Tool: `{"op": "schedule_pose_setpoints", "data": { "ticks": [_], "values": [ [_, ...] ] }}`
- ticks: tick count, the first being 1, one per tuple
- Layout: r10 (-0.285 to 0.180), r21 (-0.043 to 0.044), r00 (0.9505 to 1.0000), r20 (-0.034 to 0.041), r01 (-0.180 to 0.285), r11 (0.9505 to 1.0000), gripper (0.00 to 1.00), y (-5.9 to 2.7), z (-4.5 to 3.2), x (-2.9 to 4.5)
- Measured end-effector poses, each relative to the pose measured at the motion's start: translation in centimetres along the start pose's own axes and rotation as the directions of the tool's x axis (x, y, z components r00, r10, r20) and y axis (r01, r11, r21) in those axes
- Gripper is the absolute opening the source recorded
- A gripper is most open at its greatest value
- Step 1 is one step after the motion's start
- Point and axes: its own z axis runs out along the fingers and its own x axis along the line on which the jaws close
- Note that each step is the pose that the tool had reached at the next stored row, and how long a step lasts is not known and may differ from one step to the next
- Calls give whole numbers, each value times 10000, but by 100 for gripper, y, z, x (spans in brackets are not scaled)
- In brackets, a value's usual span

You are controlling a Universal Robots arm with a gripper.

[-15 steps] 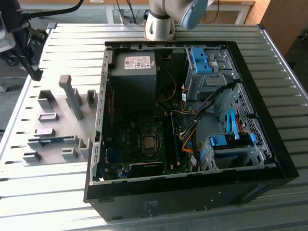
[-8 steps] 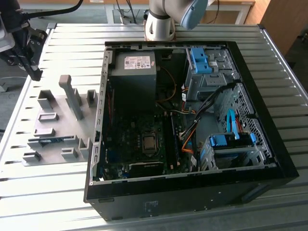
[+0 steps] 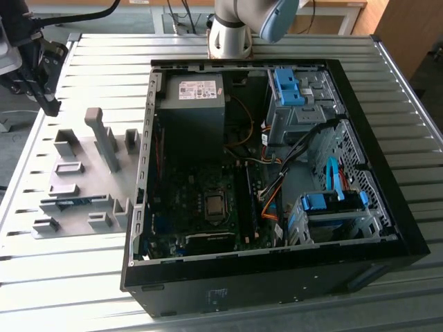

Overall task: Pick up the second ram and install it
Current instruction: 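Pick up the second ram and move it above second insertion slot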

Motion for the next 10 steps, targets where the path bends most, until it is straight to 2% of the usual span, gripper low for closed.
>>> {"op": "schedule_pose_setpoints", "data": {
  "ticks": [5, 10],
  "values": [
    [-896, -14, 9960, -39, 896, 9960, 10, 0, 5, 0],
    [-1751, -31, 9845, -75, 1751, 9846, 10, -1, 8, 1]
  ]
}}
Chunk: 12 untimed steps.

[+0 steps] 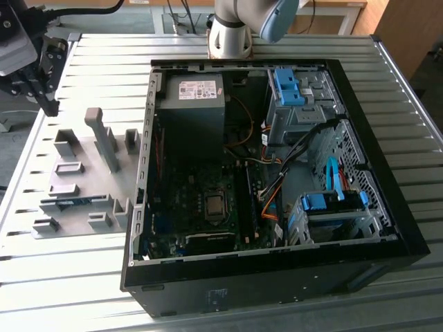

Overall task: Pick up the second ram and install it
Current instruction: 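Pick up the second ram and move it above second insertion slot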

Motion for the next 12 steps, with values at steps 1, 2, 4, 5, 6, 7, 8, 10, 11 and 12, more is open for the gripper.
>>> {"op": "schedule_pose_setpoints", "data": {
  "ticks": [1, 2, 4, 5, 6, 7, 8, 10, 11, 12],
  "values": [
    [-155, -2, 9999, -7, 155, 9999, 10, 0, 1, 0],
    [-313, -4, 9995, -14, 313, 9995, 10, 0, 1, 1],
    [-641, -10, 9979, -27, 641, 9979, 10, 0, 3, 1],
    [-806, -13, 9967, -34, 806, 9967, 10, 0, 4, 1],
    [-977, -16, 9952, -42, 977, 9952, 10, 0, 5, 1],
    [-1143, -19, 9934, -49, 1143, 9934, 10, 0, 6, 1],
    [-1302, -22, 9915, -55, 1302, 9915, 10, 0, 7, 1],
    [-1658, -29, 9861, -69, 1658, 9862, 10, 0, 9, 1],
    [-1833, -33, 9830, -77, 1833, 9830, 10, 0, 9, 1],
    [-2003, -37, 9797, -84, 2002, 9797, 10, 0, 10, 1]
  ]
}}
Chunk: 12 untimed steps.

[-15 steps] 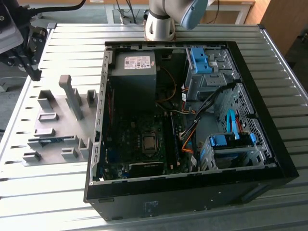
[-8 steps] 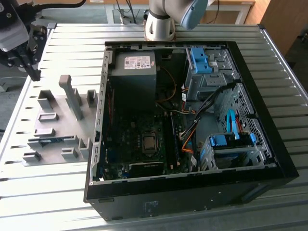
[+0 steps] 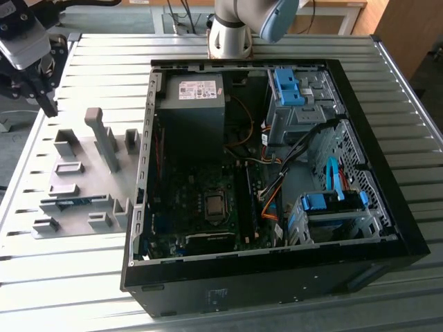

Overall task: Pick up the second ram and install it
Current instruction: 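Pick up the second ram and move it above second insertion slot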

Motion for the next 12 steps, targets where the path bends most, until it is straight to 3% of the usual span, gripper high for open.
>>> {"op": "schedule_pose_setpoints", "data": {
  "ticks": [4, 12],
  "values": [
    [-553, -8, 9985, -23, 553, 9985, 10, 0, 1, 1],
    [-610, -9, 9981, -27, 610, 9981, 10, 0, 1, 0]
  ]
}}
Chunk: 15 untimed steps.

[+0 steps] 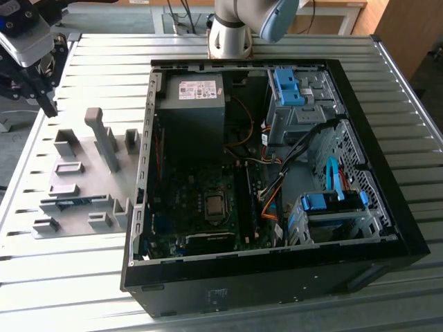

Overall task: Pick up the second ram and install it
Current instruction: 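Pick up the second ram and move it above second insertion slot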

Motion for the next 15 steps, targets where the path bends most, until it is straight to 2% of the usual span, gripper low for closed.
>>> {"op": "schedule_pose_setpoints", "data": {
  "ticks": [4, 8, 12, 15],
  "values": [
    [-66, -1, 10000, -3, 65, 10000, 10, 0, 0, 0],
    [-616, -10, 9981, -25, 616, 9981, 10, -1, 1, 1],
    [-1331, -22, 9911, -56, 1331, 9911, 10, -1, 2, 1],
    [-1878, -34, 9822, -79, 1878, 9822, 10, -1, 4, 0]
  ]
}}
